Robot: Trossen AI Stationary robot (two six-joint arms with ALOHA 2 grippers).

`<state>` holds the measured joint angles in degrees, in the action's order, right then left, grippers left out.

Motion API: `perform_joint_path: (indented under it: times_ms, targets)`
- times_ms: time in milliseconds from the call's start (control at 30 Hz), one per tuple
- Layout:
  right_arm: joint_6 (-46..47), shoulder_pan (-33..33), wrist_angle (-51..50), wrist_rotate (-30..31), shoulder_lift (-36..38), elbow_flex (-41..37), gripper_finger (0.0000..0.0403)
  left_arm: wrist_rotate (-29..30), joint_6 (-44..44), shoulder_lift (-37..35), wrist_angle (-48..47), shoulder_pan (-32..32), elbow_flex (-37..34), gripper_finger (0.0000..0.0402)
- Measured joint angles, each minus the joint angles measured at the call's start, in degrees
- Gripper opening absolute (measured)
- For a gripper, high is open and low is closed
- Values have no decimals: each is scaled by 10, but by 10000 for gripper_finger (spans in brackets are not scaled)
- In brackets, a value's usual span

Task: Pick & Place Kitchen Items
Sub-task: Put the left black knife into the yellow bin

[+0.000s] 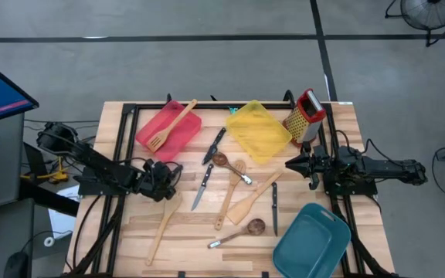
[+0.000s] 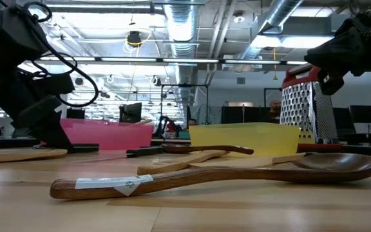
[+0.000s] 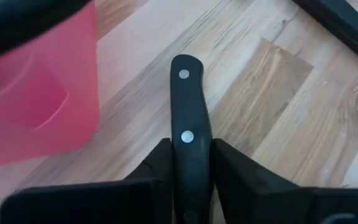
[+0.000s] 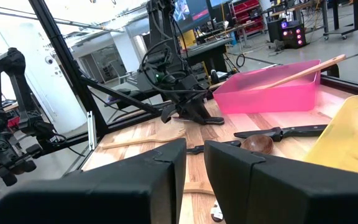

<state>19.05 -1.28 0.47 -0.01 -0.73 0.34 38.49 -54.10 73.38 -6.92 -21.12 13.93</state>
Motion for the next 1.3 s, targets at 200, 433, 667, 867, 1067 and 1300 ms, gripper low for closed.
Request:
perform_joint_path:
  times_ms: [200,433,667,867,1067,1300]
  targets:
    - [0,0,0,0,0,0,72,-5,0,0,14,0,-1,58]
    - [0,0,0,0,0,0,72,-11,-1,1,42,0,-1,58]
    - [0,0,0,0,0,0,72,-15,-2,1,61,0,-1,58]
    - [0,0,0,0,0,0,72,-22,-2,1,79,0,-2,57]
    - [0,0,0,0,0,0,72,-25,-3,-5,84,0,-2,57]
    - [0,0,0,0,0,0,72,-18,12,-62,89,0,-1,57]
